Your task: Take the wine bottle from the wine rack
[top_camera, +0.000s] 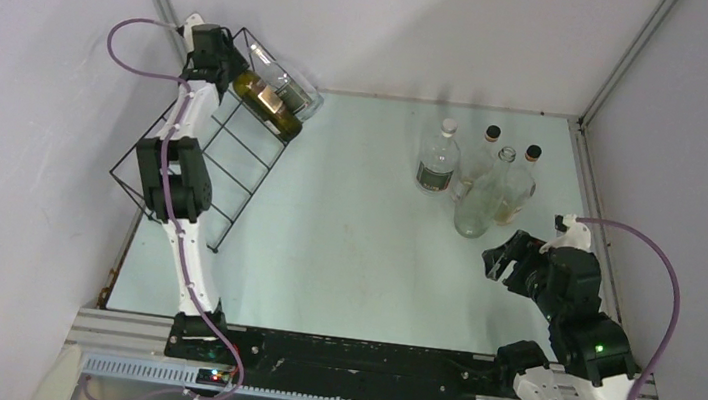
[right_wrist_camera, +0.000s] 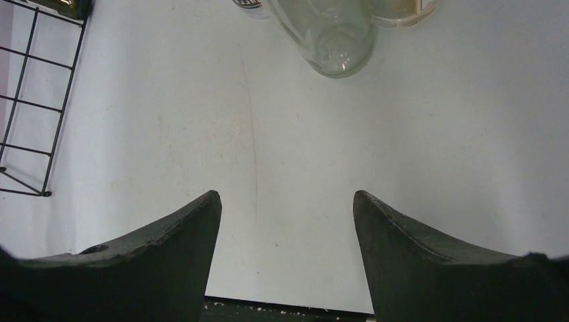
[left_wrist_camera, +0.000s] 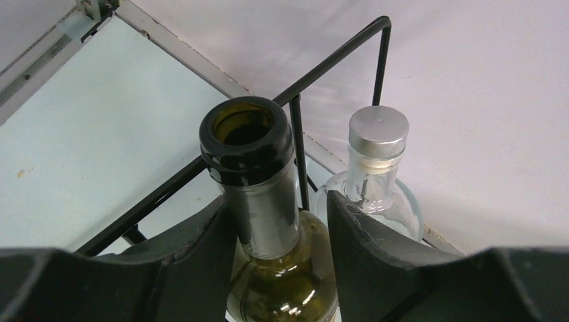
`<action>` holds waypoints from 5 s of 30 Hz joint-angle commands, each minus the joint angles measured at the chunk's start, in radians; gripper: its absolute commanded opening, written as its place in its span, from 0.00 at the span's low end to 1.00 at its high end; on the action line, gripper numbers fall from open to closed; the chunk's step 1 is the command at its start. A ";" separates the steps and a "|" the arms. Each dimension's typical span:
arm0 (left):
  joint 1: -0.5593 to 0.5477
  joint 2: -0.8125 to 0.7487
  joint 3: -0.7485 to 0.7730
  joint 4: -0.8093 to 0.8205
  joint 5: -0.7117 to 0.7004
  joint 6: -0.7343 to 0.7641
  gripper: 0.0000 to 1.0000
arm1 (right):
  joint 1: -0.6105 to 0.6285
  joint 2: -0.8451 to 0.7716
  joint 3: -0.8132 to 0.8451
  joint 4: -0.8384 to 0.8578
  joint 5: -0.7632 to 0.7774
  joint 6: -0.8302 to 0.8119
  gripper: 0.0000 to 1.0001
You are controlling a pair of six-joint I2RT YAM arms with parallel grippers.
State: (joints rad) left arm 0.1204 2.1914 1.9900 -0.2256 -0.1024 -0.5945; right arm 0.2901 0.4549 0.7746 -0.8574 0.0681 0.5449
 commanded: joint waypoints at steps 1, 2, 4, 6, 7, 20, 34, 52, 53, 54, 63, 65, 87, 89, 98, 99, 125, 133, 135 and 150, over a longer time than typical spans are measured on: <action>0.002 0.002 0.050 0.006 -0.032 0.026 0.52 | -0.002 0.015 -0.003 0.032 0.010 -0.011 0.75; 0.002 0.000 0.050 0.006 -0.036 0.030 0.50 | -0.003 0.016 -0.003 0.033 0.008 -0.012 0.75; 0.003 -0.003 0.049 0.006 -0.035 0.035 0.44 | -0.002 0.016 -0.004 0.034 0.009 -0.013 0.75; 0.002 -0.008 0.043 0.011 -0.034 0.037 0.38 | -0.002 0.016 -0.003 0.034 0.008 -0.014 0.75; 0.002 -0.015 0.033 0.014 -0.032 0.038 0.34 | -0.002 0.017 -0.003 0.034 0.008 -0.014 0.75; -0.008 -0.192 -0.186 0.176 -0.006 0.072 0.00 | -0.002 -0.009 -0.003 0.036 -0.005 -0.009 0.75; -0.160 -0.458 -0.444 0.323 -0.113 0.294 0.00 | -0.002 -0.084 0.036 -0.024 -0.046 0.019 0.74; -0.335 -0.637 -0.570 0.356 -0.225 0.489 0.00 | -0.002 -0.146 0.071 -0.086 -0.051 0.043 0.73; -0.349 -0.652 -0.583 0.357 -0.233 0.495 0.00 | -0.002 -0.147 0.071 -0.086 -0.051 0.045 0.73; -0.356 -0.658 -0.589 0.358 -0.235 0.503 0.00 | -0.002 -0.147 0.071 -0.085 -0.052 0.047 0.73; -0.411 -0.786 -0.676 0.362 -0.168 0.450 0.00 | -0.002 -0.134 0.071 -0.055 -0.056 0.058 0.72; -0.433 -0.812 -0.692 0.358 -0.158 0.449 0.00 | -0.002 -0.127 0.071 -0.051 -0.056 0.057 0.72; -0.848 -1.055 -0.930 0.289 -0.144 0.421 0.00 | -0.002 -0.092 0.071 -0.029 -0.093 0.042 0.73; -0.902 -1.068 -0.954 0.272 -0.166 0.430 0.00 | -0.001 -0.089 0.071 -0.028 -0.094 0.043 0.73; -1.127 -1.145 -1.082 0.276 -0.302 0.386 0.00 | 0.000 -0.091 0.071 -0.014 -0.098 0.039 0.73; -1.140 -1.146 -1.084 0.272 -0.310 0.389 0.00 | 0.000 -0.090 0.071 -0.013 -0.099 0.037 0.73; -1.305 -1.077 -1.163 0.211 -0.372 0.290 0.53 | 0.000 -0.078 0.045 -0.018 -0.110 0.048 0.74; -1.305 -1.069 -1.161 0.196 -0.391 0.283 0.72 | -0.001 -0.080 0.045 -0.028 -0.093 0.046 0.74; -1.305 -1.070 -1.158 0.193 -0.397 0.278 0.78 | -0.001 -0.079 0.045 -0.028 -0.092 0.047 0.74; -1.305 -1.097 -0.928 0.068 -0.307 0.311 0.99 | 0.000 -0.073 0.045 -0.001 -0.074 0.038 0.76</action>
State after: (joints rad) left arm -1.1801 1.1236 0.9657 -0.1337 -0.4541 -0.3058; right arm 0.2901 0.3695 0.8127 -0.9012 -0.0196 0.5919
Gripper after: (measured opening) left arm 0.980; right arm 0.759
